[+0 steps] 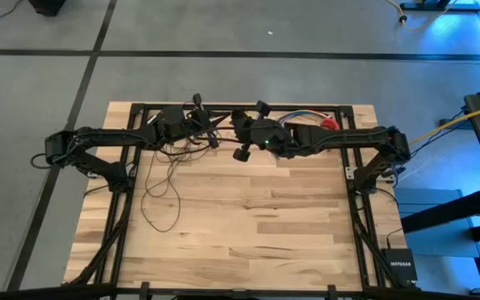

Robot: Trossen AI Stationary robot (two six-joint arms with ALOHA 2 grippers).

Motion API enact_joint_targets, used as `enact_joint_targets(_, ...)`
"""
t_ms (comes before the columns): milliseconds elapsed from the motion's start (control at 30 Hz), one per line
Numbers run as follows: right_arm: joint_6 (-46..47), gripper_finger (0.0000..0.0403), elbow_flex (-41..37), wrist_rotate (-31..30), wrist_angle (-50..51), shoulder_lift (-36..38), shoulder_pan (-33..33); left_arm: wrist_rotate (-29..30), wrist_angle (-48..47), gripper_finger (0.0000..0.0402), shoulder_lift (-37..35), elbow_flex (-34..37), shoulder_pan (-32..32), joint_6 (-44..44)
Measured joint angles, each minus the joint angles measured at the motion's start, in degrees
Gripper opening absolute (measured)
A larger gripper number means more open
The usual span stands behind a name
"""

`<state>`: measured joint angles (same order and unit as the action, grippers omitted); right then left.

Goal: Coiling cords

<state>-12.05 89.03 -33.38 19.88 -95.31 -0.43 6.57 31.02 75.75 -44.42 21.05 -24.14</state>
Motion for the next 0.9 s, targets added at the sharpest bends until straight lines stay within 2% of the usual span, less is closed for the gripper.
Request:
enact_joint_targets(267, -0.1, 0.0002, 0.0, 5.9, -0.7, -2.9, 0.0, 0.0, 2.6, 0.0001, 0.0, 0.0, 0.0, 8.3)
enact_joint_targets(567, -1.7, 0.0002, 0.0, 7.1, 0.0, -4.7, -1.3, -2.8, 4.4, 0.0001, 0.0, 0.0, 0.0, 13.0)
enact_joint_targets(733, 1.2, 0.0002, -1.7, 8.1, 3.3, -5.2, -1.5, -3.0, 4.2, 0.0001, -0.2, 0.0, 0.0, 13.3)
enact_joint_targets(900, 1.4, 0.0002, -3.0, 6.3, 3.1, -5.2, -1.5, -4.0, 4.5, 0.0001, -0.2, 0.0, 0.0, 13.9)
